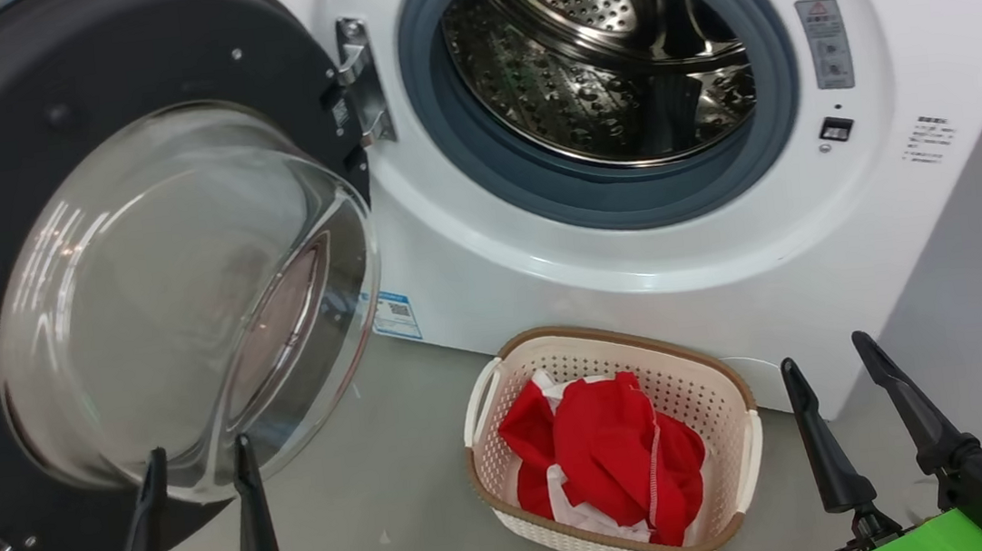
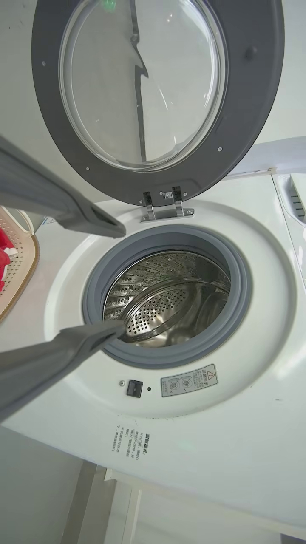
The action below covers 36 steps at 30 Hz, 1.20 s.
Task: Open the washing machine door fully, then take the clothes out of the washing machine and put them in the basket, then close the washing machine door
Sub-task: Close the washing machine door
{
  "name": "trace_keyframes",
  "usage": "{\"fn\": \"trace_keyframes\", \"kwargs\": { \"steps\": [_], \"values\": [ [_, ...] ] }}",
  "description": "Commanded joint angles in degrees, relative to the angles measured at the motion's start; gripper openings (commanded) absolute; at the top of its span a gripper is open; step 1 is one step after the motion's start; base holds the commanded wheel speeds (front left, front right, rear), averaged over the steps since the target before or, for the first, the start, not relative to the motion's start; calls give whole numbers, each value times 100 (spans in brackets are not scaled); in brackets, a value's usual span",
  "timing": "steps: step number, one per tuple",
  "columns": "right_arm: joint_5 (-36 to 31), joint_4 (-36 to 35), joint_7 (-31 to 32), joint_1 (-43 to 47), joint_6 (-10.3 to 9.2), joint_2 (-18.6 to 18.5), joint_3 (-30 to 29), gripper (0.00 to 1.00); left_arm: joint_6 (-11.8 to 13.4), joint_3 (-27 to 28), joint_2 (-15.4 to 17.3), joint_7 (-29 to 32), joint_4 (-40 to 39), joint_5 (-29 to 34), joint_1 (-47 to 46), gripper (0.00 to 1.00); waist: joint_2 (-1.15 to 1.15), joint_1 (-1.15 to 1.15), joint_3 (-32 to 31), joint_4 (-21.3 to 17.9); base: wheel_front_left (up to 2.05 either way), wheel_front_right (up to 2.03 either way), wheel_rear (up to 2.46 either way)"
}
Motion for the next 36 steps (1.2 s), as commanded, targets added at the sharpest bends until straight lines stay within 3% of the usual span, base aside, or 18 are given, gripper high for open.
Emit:
{"fn": "trace_keyframes", "kwargs": {
  "steps": [1, 10, 11, 12, 13, 24, 31, 36],
  "values": [
    [-50, -171, -36, -204, 36, -75, 133, 100, 45, 183, 84, 0, -179, 52, -102, 100, 0, 0, 23, 125, 0, 0, 0],
    [-40, -181, -36, -228, 36, -75, 162, 100, 168, 241, 83, -19, -256, 50, -82, 100, 0, 0, 26, 333, 0, 0, 0],
    [-39, -180, -36, -228, 36, -75, 166, 100, 176, 247, 84, -31, -268, 49, -83, 74, 0, 0, 24, 335, 0, 0, 0],
    [-39, -179, -36, -227, 36, -75, 174, 100, 183, 253, 86, -46, -283, 49, -86, 22, 0, 0, 22, 333, 0, 0, 0],
    [-39, -178, -36, -226, 36, -75, 183, 100, 192, 257, 96, -57, -296, 62, -88, 0, 0, 0, 21, 328, 0, 0, 0],
    [-57, -145, -36, -200, 36, -75, 152, 100, 140, 664, 75, -364, -830, -328, -411, 0, 0, 0, 37, 157, 0, 0, 0],
    [-71, -124, -36, -201, 36, -75, 122, 100, 112, 1393, 49, -458, -1131, -857, -814, 0, 0, 0, 46, 71, 0, 0, 0],
    [-79, -137, -22, -169, 36, -75, 48, 100, -104, 2152, 8, -478, -1067, -1614, -1263, 0, 0, 0, 41, 1, 0, 0, 0]
  ]
}}
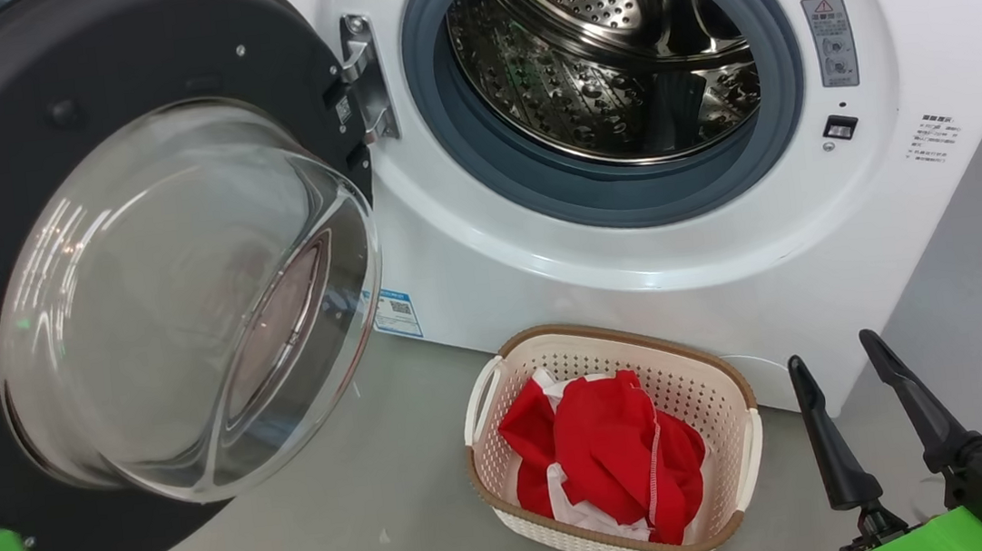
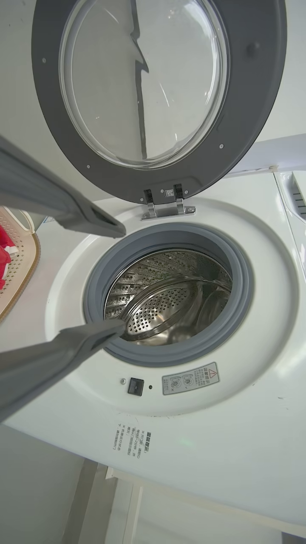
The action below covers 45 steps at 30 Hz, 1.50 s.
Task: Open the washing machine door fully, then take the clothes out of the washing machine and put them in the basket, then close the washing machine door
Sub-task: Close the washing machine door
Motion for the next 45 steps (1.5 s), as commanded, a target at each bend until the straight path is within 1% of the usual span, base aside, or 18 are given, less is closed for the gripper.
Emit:
{"fn": "trace_keyframes", "kwargs": {
  "steps": [1, 4, 6, 8, 10, 13, 16, 19, 21, 25, 26, 27, 30, 33, 36, 37, 42, 45],
  "values": [
    [-70, -140, -23, -161, 35, -75, 81, 100, -105, 348, 19, -23, -73, -337, -362, 0, 0, 0, -5, -15, 0, 0, 0],
    [-79, -148, -16, -122, 35, -75, 59, 100, -332, 816, 27, -25, 233, -936, -692, 0, 0, 0, -26, -48, 0, 0, 0],
    [-79, -160, -10, -92, 35, -75, 34, 100, -455, 1050, 103, -25, 474, -1249, -887, 0, 0, 0, -41, -74, 0, 0, 0],
    [-80, -176, -8, -68, 35, -75, 9, 100, -578, 1174, 205, 97, 724, -1582, -1070, 0, 0, 0, -46, -94, 0, 0, 0],
    [-81, -189, -6, -47, 35, -75, -3, 100, -651, 1301, 316, 304, 984, -1944, -1267, 0, 0, 0, -50, -111, 0, 0, 0],
    [-74, -203, -5, -19, 35, -75, -10, 100, -663, 1556, 521, 565, 1362, -2400, -1561, 0, 0, 0, -63, -139, 0, 0, 0],
    [-56, -219, -6, 15, 35, -75, -5, 100, -597, 1811, 821, 810, 1777, -2679, -1788, 0, 0, 0, -78, -172, 0, 0, 0],
    [-42, -214, -7, 37, 35, -75, -14, 100, -486, 1947, 1128, 1161, 2201, -2879, -1951, 0, 0, 0, -86, -199, 0, 0, 0],
    [-36, -217, -8, 52, 35, -75, -25, 100, -382, 1963, 1340, 1501, 2510, -2991, -2020, 0, 0, 0, -96, -208, 0, 0, 0],
    [-32, -219, -11, 78, 35, -75, -44, 100, -80, 2044, 1764, 2057, 3154, -3110, -2140, 0, 0, 0, -107, -205, 0, 0, 0],
    [-33, -221, -11, 84, 35, -75, -45, 100, -29, 2031, 1843, 2229, 3311, -3164, -2179, 0, 0, 0, -108, -200, 0, 0, 0],
    [-39, -237, -12, 95, 35, -75, -43, 100, 20, 1975, 2010, 2521, 3600, -3222, -2244, 0, 0, 0, -105, -186, 0, 0, 0],
    [-53, -260, -4, 96, 35, -75, -46, 100, 25, 1850, 2147, 3051, 3979, -3415, -2370, 0, 0, 0, -94, -161, 0, 0, 0],
    [-71, -274, 5, 86, 35, -75, -45, 100, 26, 1749, 2244, 3450, 4259, -3555, -2483, 0, 0, 0, -81, -143, 0, 0, 0],
    [-83, -279, 14, 77, 35, -75, -36, 100, 5, 1633, 2326, 3716, 4486, -3602, -2551, 0, 0, 0, -76, -141, 0, 0, 0],
    [-83, -279, 14, 77, 35, -75, -36, 100, 5, 1633, 2326, 3716, 4486, -3602, -2551, 0, 0, 0, -76, -141, 0, 0, 0],
    [-85, -273, 17, 72, 35, -75, -23, 100, -135, 1355, 2388, 4167, 4662, -3634, -2569, 0, 0, 0, -74, -165, 0, 0, 0],
    [-77, -271, 16, 66, 35, -75, -16, 100, -185, 1254, 2411, 4305, 4682, -3622, -2539, 0, 0, 0, -68, -183, 0, 0, 0]
  ]
}}
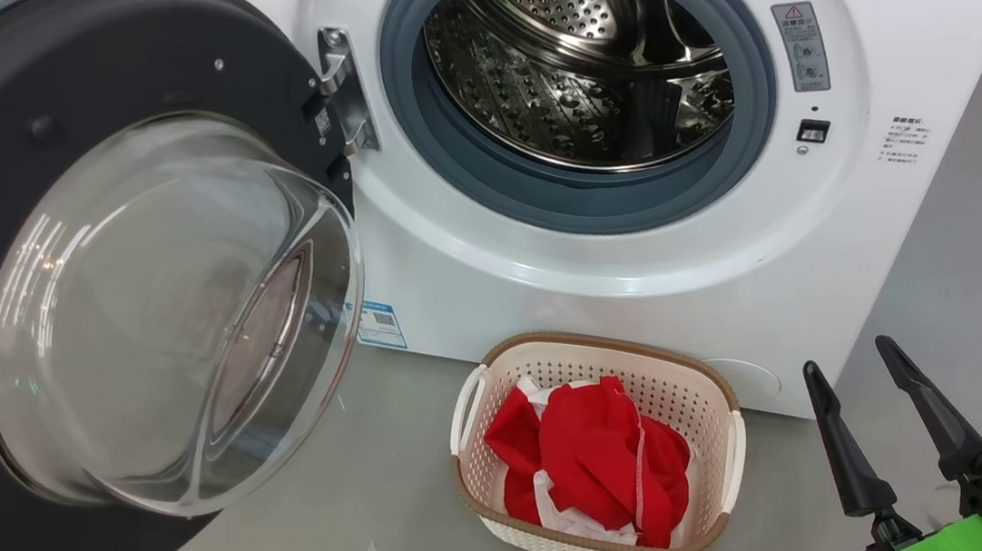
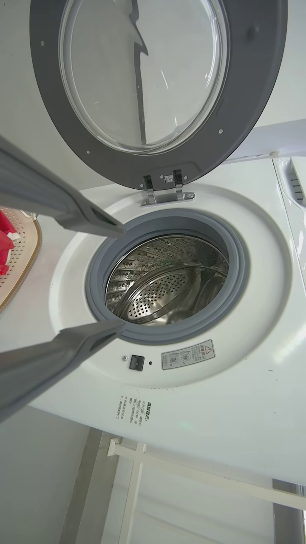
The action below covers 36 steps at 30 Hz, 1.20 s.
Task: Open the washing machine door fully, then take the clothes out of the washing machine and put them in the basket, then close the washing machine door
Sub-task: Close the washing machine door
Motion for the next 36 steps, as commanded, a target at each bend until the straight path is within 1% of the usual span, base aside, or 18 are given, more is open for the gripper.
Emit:
{"fn": "trace_keyframes", "kwargs": {
  "steps": [1, 7, 15, 25, 36],
  "values": [
    [-36, -161, 7, -87, 36, -76, 128, 100, -104, 131, 417, 51, -130, -8, -143, 0, 0, 0, 6, -8, 0, 0, 0],
    [-26, -164, 1, -88, 36, -76, 123, 100, -171, 44, 376, 269, -241, -73, -40, 0, 0, 0, 40, -32, 0, 0, 0],
    [-9, -158, -13, -87, 36, -76, 89, 100, -280, -3, 167, 527, -620, -235, 314, 0, 0, 0, 102, -25, 0, 0, 0],
    [11, -112, -28, -110, 36, -76, 88, 100, -242, 37, -97, 858, -1146, -551, 593, 0, 0, 0, 78, 59, 0, 0, 0],
    [14, -118, -35, -116, 36, -76, 100, 100, -207, -6, -431, 1075, -1929, -791, 870, 0, 0, 0, 83, 144, 0, 0, 0]
  ]
}}
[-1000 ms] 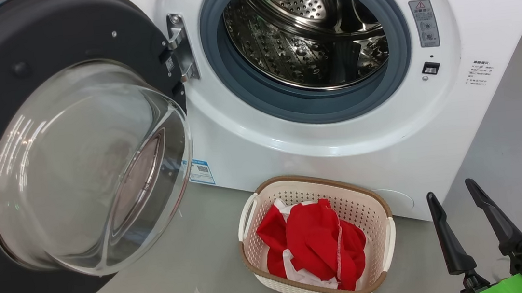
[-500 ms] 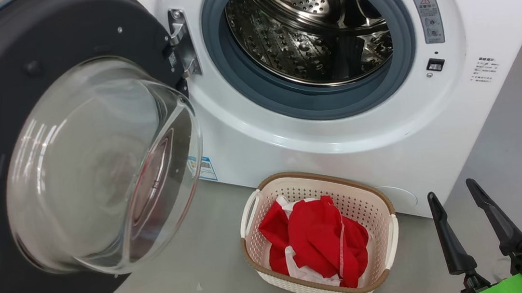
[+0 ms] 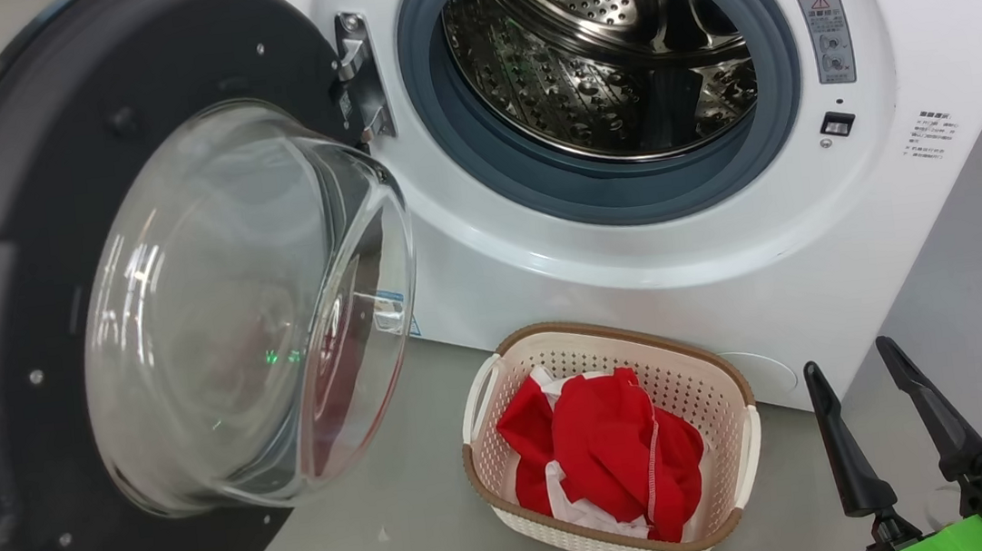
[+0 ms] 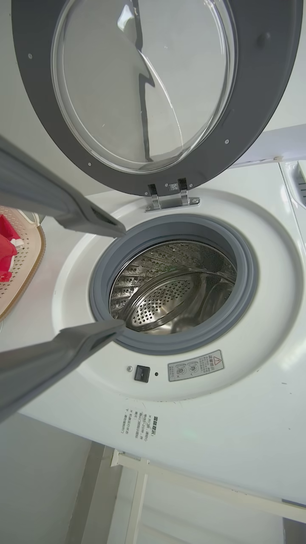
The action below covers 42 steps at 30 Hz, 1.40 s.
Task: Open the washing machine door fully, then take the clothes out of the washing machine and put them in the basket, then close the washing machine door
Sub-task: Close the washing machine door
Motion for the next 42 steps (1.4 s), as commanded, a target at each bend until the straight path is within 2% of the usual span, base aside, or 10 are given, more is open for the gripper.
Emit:
{"fn": "trace_keyframes", "kwargs": {
  "steps": [1, 6, 25, 42],
  "values": [
    [16, -137, -28, -120, 36, -76, 116, 100, -41, 33, 164, 116, -335, -29, 39, 0, 0, 0, 2, -1, 0, 0, 0],
    [21, -131, -30, -146, 36, -76, 137, 100, -49, -47, 26, 195, -685, -80, 178, 0, 0, 0, 17, -20, 0, 0, 0],
    [151, -92, -36, -194, 36, -76, 156, 100, 183, -241, -743, 332, -2186, -421, 727, 0, 0, 0, -23, -223, 0, 0, 0],
    [176, -92, -37, -222, 36, -76, 195, 100, 286, -662, -1455, 392, -3003, -722, 1103, 0, 0, 0, 43, -539, 0, 0, 0]
  ]
}}
